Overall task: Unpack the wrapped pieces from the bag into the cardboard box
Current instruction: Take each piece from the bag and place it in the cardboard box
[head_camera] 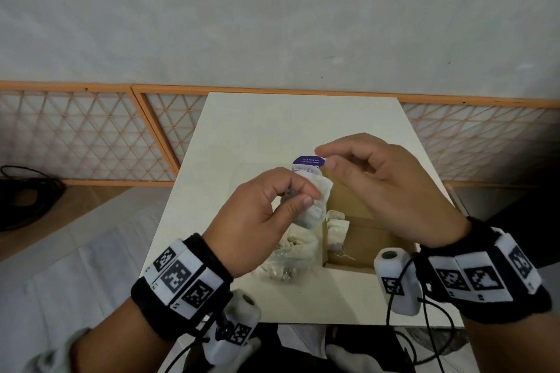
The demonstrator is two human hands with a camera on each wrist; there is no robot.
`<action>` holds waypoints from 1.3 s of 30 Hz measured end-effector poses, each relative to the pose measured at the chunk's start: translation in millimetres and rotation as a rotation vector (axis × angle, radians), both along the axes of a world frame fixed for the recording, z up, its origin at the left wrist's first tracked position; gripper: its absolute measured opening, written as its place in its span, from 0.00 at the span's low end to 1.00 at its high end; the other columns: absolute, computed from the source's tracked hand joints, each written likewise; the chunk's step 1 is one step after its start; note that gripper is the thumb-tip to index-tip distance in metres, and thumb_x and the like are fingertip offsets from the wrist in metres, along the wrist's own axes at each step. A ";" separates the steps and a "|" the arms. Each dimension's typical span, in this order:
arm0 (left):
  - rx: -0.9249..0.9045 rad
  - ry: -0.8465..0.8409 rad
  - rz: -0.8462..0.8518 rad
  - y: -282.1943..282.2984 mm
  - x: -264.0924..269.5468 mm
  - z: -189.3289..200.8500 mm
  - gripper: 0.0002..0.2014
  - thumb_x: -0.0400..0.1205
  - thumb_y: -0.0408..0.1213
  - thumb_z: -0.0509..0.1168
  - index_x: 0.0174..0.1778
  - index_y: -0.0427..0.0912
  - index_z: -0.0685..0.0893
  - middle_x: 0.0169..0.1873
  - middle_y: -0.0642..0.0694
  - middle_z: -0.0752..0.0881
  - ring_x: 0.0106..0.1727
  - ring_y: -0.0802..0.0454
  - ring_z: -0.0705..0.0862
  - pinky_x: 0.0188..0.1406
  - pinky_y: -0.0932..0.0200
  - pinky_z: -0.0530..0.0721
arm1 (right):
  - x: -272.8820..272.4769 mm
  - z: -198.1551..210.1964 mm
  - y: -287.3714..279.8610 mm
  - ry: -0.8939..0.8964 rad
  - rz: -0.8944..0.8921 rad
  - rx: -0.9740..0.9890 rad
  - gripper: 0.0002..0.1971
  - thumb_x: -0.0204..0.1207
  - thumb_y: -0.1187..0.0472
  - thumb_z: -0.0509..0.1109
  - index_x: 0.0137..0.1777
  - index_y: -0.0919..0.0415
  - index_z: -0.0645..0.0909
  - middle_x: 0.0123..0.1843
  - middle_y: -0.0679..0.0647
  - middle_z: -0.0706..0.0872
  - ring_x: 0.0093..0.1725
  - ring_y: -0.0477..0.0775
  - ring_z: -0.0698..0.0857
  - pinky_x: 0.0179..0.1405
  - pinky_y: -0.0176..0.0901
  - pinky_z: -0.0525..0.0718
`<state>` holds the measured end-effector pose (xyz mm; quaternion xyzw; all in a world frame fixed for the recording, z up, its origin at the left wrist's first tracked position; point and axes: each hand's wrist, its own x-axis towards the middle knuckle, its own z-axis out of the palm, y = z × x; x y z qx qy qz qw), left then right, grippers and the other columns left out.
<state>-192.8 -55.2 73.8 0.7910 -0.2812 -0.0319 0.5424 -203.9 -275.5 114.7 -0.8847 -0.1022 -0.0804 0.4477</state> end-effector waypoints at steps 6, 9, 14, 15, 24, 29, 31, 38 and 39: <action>-0.012 -0.019 0.048 2.6 -0.1 -0.2 0.06 0.88 0.36 0.69 0.51 0.53 0.89 0.47 0.54 0.90 0.56 0.48 0.88 0.60 0.50 0.84 | 7.2 -14.8 13.4 0.087 0.122 0.106 0.06 0.87 0.59 0.73 0.54 0.52 0.93 0.48 0.46 0.95 0.50 0.48 0.92 0.54 0.49 0.89; -0.028 -0.023 0.043 2.6 -0.1 -1.4 0.07 0.88 0.35 0.69 0.51 0.52 0.90 0.50 0.52 0.89 0.56 0.46 0.89 0.62 0.47 0.85 | 9.1 -23.7 17.5 0.058 0.111 0.120 0.07 0.87 0.60 0.72 0.52 0.52 0.92 0.45 0.47 0.94 0.47 0.50 0.91 0.50 0.51 0.89; -0.050 -0.001 0.104 3.1 -1.3 -1.2 0.09 0.86 0.37 0.70 0.49 0.58 0.91 0.64 0.58 0.82 0.74 0.57 0.80 0.73 0.57 0.78 | 10.4 -27.1 15.4 -0.012 0.049 -0.033 0.07 0.88 0.56 0.70 0.51 0.47 0.89 0.44 0.40 0.91 0.46 0.45 0.89 0.46 0.46 0.86; -0.045 -0.008 0.114 3.4 -1.2 -0.6 0.09 0.86 0.38 0.70 0.49 0.58 0.91 0.66 0.60 0.81 0.75 0.59 0.79 0.73 0.60 0.76 | 9.5 -27.4 16.2 -0.013 0.063 -0.070 0.06 0.88 0.55 0.70 0.51 0.46 0.88 0.45 0.40 0.91 0.47 0.45 0.89 0.47 0.50 0.87; -0.073 -0.079 0.114 1.3 1.0 -3.0 0.09 0.87 0.35 0.69 0.51 0.56 0.89 0.51 0.53 0.86 0.55 0.45 0.88 0.60 0.51 0.86 | 6.2 -20.1 15.8 0.077 0.157 0.036 0.10 0.90 0.59 0.68 0.49 0.56 0.90 0.40 0.46 0.91 0.41 0.43 0.88 0.42 0.32 0.80; -0.092 -0.112 0.129 -0.5 0.8 -3.8 0.11 0.87 0.32 0.68 0.52 0.57 0.87 0.49 0.58 0.86 0.54 0.51 0.87 0.53 0.68 0.80 | 5.6 -17.9 17.3 0.104 0.166 0.036 0.14 0.91 0.55 0.65 0.48 0.57 0.90 0.39 0.48 0.91 0.41 0.43 0.88 0.43 0.36 0.82; -0.113 -0.091 0.136 -0.9 1.3 -6.3 0.11 0.88 0.32 0.68 0.53 0.56 0.87 0.49 0.57 0.87 0.55 0.52 0.87 0.54 0.66 0.81 | 5.2 -15.5 18.2 0.124 0.165 0.069 0.15 0.91 0.54 0.65 0.48 0.58 0.90 0.39 0.49 0.91 0.39 0.42 0.87 0.43 0.33 0.81; -0.158 0.034 0.170 0.2 2.2 -9.9 0.08 0.89 0.36 0.68 0.60 0.54 0.86 0.49 0.58 0.91 0.53 0.53 0.90 0.52 0.60 0.86 | 6.0 -17.2 19.4 0.147 0.087 0.170 0.12 0.93 0.57 0.61 0.62 0.53 0.87 0.48 0.52 0.94 0.46 0.54 0.93 0.57 0.59 0.90; -0.151 0.036 0.180 0.4 2.4 -10.2 0.06 0.88 0.37 0.68 0.57 0.52 0.87 0.48 0.58 0.91 0.51 0.55 0.90 0.50 0.63 0.85 | 6.0 -17.8 18.8 0.151 0.068 0.192 0.12 0.93 0.58 0.61 0.65 0.52 0.86 0.50 0.52 0.95 0.47 0.56 0.93 0.60 0.63 0.89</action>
